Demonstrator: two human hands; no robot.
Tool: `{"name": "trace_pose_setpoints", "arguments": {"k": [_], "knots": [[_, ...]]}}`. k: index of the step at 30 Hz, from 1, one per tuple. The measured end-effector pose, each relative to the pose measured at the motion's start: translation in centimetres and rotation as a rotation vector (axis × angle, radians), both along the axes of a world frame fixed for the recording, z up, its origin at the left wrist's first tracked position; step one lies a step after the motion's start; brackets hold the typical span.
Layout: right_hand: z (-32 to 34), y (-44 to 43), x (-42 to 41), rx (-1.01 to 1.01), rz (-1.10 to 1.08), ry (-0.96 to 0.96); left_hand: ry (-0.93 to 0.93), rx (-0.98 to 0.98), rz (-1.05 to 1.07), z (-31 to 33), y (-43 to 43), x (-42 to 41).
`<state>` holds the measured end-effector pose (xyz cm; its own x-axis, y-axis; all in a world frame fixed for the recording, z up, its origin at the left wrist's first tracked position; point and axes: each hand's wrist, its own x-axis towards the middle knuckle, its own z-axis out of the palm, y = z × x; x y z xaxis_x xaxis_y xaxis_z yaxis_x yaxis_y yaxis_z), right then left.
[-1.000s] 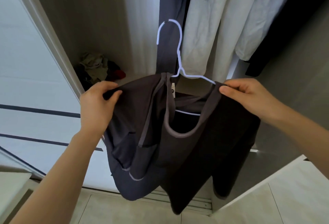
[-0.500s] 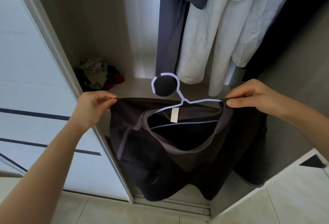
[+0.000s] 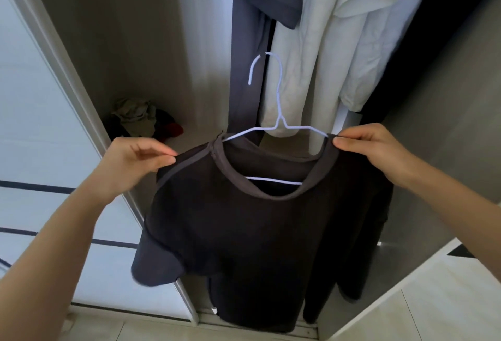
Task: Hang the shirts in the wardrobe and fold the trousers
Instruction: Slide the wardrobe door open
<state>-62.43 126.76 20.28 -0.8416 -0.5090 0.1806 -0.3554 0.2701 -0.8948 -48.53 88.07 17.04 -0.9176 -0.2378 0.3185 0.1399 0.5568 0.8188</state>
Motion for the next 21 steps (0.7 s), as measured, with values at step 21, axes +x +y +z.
{"name": "trace_pose_setpoints", "arguments": {"k": [21], "knots": [[-0.4, -0.9, 0.4, 0.092, 0.132, 0.08, 0.156, -0.291, -0.016, -0.5, 5.0, -1.8]]}}
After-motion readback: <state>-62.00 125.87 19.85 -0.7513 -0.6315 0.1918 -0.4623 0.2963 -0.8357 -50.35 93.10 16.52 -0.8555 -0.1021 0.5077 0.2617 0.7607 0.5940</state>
